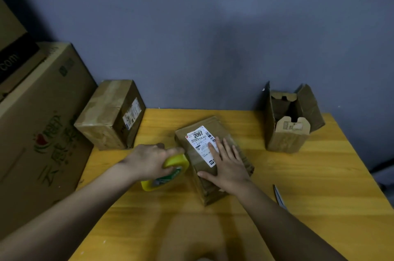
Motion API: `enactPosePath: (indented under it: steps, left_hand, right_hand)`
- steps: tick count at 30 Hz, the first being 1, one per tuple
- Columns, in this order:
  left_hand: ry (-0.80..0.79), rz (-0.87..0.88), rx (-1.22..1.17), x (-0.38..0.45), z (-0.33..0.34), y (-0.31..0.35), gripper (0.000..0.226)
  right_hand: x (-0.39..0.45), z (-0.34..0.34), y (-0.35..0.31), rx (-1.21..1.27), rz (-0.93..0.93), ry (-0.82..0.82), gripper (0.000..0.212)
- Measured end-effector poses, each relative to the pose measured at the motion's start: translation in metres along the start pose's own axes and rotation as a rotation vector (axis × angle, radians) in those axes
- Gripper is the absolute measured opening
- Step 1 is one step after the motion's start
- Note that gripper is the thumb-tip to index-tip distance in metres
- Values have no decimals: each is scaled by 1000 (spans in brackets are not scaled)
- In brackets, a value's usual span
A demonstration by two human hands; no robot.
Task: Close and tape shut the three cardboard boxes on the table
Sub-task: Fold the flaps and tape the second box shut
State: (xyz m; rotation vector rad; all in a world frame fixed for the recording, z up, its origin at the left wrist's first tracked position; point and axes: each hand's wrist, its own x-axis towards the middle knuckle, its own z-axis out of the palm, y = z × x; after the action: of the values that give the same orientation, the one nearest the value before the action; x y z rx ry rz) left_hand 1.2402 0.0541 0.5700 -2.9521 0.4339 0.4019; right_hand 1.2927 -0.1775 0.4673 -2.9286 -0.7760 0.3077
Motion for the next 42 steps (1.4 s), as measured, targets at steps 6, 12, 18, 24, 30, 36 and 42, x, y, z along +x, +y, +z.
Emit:
enactPosePath:
  steps: [6, 12, 18, 24, 30, 36, 42]
  left_hand:
    - [71, -79, -182, -3, 44, 0, 59]
    - [95, -89, -395, -11, 73, -7, 63]
    - [172, -95, -668, -15, 100, -4, 72]
    - [262, -110, -718, -17, 91, 5, 74]
    - [230, -156, -685, -8, 92, 6, 64]
    - [320, -193, -726, -15, 106, 16, 68]
    - [402, -219, -893, -21, 125, 26, 68]
  right_hand:
    - [-1, -4, -26, -47, 77, 5, 108]
    - [-8, 18, -63, -8, -72, 192, 80]
    - [-4, 22, -74, 75, 53, 183, 89]
    - [-2, 8, -54, 158, 17, 323, 71]
    - [-10, -14, -26, 31, 91, -60, 71]
    - [-8, -5, -32, -48, 12, 4, 79]
    - [-11, 22, -48, -66, 52, 206, 77]
